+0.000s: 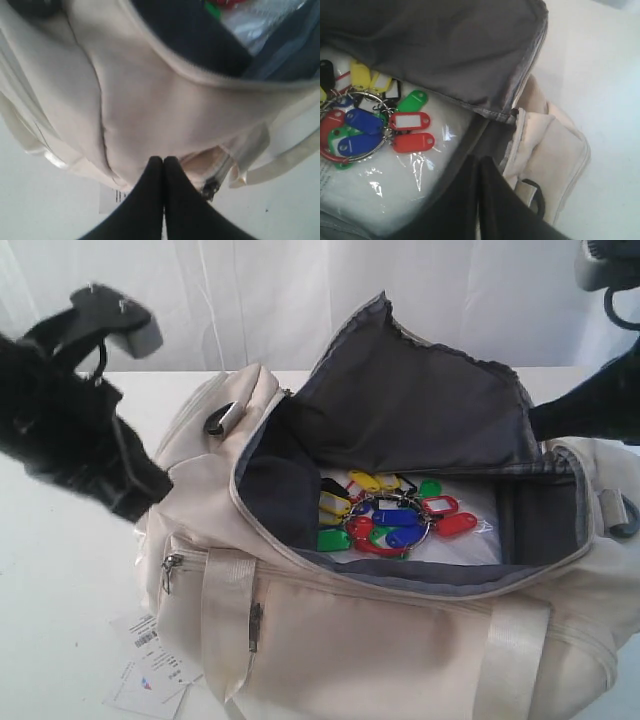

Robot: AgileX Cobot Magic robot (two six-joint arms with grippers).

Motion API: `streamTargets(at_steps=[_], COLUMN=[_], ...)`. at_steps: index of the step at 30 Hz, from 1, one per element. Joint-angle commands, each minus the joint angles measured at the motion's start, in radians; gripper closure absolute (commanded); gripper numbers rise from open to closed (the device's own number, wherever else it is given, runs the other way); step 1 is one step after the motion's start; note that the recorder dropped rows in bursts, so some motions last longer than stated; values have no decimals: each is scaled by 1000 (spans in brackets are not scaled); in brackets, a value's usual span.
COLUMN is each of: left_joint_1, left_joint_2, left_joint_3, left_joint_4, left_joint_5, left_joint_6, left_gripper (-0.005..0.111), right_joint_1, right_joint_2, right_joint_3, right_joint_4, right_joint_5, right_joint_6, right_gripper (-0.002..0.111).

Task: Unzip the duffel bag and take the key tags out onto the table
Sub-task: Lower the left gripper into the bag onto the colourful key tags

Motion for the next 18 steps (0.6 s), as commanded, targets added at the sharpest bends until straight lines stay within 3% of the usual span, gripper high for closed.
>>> streamTargets(at_steps=[1, 5, 7, 13, 18], left_joint_1=[-50, -187, -221, -301, -325], left_joint_2=[105, 319, 399, 610, 723], left_joint_3=[-245, -502, -565, -737, -791], left_joint_4=[-23, 28, 59, 143, 190], left_joint_5=[119, 166, 170, 198, 156], left_joint_6=[0, 0, -28, -49, -49], left_gripper=[107, 107, 107, 107, 107], right_joint_1=[-4, -4, -4, -4, -4], right_joint_2=[-65, -161, -184, -205, -203], right_joint_3=[8, 12, 12, 12, 12], right_joint_4=[-5, -32, -52, -77, -84], right_joint_5=[-18, -37, -39, -40, -19], right_joint_6=[60, 56, 56, 93, 93], right_gripper=[108, 108, 108, 108, 108])
